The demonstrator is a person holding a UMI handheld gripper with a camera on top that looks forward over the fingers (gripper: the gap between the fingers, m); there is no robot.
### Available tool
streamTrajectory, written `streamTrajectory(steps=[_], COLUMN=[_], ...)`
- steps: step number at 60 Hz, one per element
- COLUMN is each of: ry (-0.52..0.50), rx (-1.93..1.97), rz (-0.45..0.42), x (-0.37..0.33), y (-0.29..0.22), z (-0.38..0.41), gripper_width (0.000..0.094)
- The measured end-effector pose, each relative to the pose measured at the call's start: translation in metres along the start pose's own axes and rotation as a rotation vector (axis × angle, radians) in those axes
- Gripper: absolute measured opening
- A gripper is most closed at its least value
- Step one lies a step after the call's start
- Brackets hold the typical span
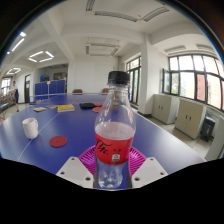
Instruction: Pour water
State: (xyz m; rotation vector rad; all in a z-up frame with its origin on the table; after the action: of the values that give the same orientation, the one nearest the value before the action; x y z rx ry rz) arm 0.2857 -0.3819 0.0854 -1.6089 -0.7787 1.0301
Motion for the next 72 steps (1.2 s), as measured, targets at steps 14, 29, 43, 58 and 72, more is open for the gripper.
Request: streamTrajectory(steps=[14,29,43,58,72], ry=[0.097,0.382,0.556,0.287,0.197], rx=[-0.055,-0.399,-1.183,-1.95,-2.262], rz=[-0.041,-0.224,-0.567,-0.845,-0.907], x=[-0.002,-0.005,-0.006,0.018,0.037], y=[-0.028,-0.166,-0.304,-0.252,-0.195], z=[-0.019,-0.024,0.103,0.283,0.344], gripper_width=[0.0339,0.0338,0.034,0.0343,0.0339])
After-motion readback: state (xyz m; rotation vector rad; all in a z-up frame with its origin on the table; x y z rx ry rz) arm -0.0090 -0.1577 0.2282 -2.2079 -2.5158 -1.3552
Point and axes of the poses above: the point between the fingertips, and its own axes, seen from behind it with the camera up: z to the left, y down, x forward, the way the camera looks, the point moved 2 cm from there along -x, backward, against the way the camera looks, and after that the axes turned 13 degrees about y, right-handed, at the moved point
